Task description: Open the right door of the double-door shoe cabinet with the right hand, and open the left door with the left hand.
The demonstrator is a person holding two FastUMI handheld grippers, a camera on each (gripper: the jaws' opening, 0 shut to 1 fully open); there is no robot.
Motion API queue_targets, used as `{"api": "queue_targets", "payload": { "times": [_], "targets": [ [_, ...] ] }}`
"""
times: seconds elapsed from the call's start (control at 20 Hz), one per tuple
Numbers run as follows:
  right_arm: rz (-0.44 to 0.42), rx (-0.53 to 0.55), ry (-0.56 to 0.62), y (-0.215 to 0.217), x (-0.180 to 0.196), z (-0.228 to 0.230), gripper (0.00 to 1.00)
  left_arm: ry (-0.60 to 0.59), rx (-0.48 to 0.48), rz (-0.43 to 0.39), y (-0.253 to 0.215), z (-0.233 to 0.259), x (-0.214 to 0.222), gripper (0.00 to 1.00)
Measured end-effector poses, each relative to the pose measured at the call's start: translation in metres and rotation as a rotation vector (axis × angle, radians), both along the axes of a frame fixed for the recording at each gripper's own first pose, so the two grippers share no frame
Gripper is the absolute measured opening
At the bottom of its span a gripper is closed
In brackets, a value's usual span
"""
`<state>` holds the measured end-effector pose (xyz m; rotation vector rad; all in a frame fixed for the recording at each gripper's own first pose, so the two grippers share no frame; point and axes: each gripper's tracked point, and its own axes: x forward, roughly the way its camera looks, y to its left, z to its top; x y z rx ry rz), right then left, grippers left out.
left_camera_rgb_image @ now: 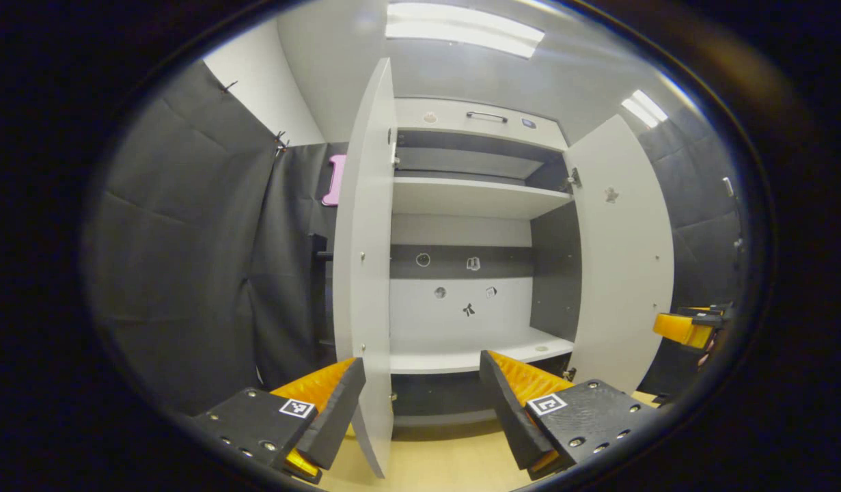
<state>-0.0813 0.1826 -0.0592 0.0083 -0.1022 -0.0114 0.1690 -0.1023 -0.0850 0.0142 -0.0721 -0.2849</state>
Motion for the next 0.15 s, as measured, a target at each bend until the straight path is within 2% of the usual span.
{"api": "queue_targets", "payload": {
  "times": [0.15],
  "targets": [
    [0.005,0.031,0.014,0.0032,0.0021,-0.0087,0.98,0.009,-0.001,0.017,0.0059,-0.0063,-0.0027,0.96]
  ]
}}
